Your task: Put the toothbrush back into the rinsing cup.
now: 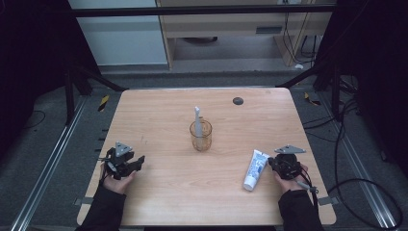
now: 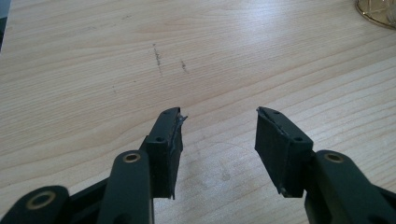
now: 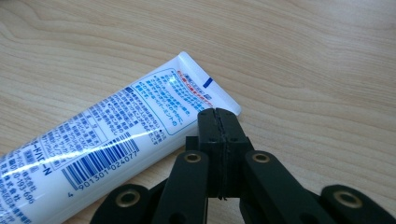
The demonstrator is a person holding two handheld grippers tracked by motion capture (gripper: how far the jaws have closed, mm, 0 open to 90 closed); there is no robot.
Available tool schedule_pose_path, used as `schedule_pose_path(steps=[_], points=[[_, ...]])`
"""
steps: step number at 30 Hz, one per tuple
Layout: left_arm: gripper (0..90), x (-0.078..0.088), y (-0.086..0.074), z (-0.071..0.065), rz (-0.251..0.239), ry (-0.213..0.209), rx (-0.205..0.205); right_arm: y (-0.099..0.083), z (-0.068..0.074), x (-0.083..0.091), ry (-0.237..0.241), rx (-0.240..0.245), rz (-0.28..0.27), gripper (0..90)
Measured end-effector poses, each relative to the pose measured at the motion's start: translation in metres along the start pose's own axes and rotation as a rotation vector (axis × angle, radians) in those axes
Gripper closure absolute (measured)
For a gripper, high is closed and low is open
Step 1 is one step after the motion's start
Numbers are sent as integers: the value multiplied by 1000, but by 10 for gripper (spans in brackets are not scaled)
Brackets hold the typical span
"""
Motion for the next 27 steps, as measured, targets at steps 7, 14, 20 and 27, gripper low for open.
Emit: schedule_pose_path(steps=[7, 14, 20, 27], points=[[503, 0, 0, 0, 0, 0, -2, 1, 2, -7, 0, 4, 19, 900], [503, 0, 0, 0, -1, -1, -3, 5, 4, -11, 4, 9, 18, 900], [503, 0, 0, -1, 0, -2, -3, 8, 6, -15, 21, 2, 14, 899], [503, 0, 0, 0, -1, -3, -3, 15, 17, -20, 47, 16, 8, 898]])
Point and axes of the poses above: each handheld gripper's, and its own axes: x roughly backward along the jaws, y roughly out of its top, z roughly to its left, the point moved 5 cm from there along -x, roughly forward along the jaws, and after that the axes turned 3 degrees about -x, right-handed, at the moved point
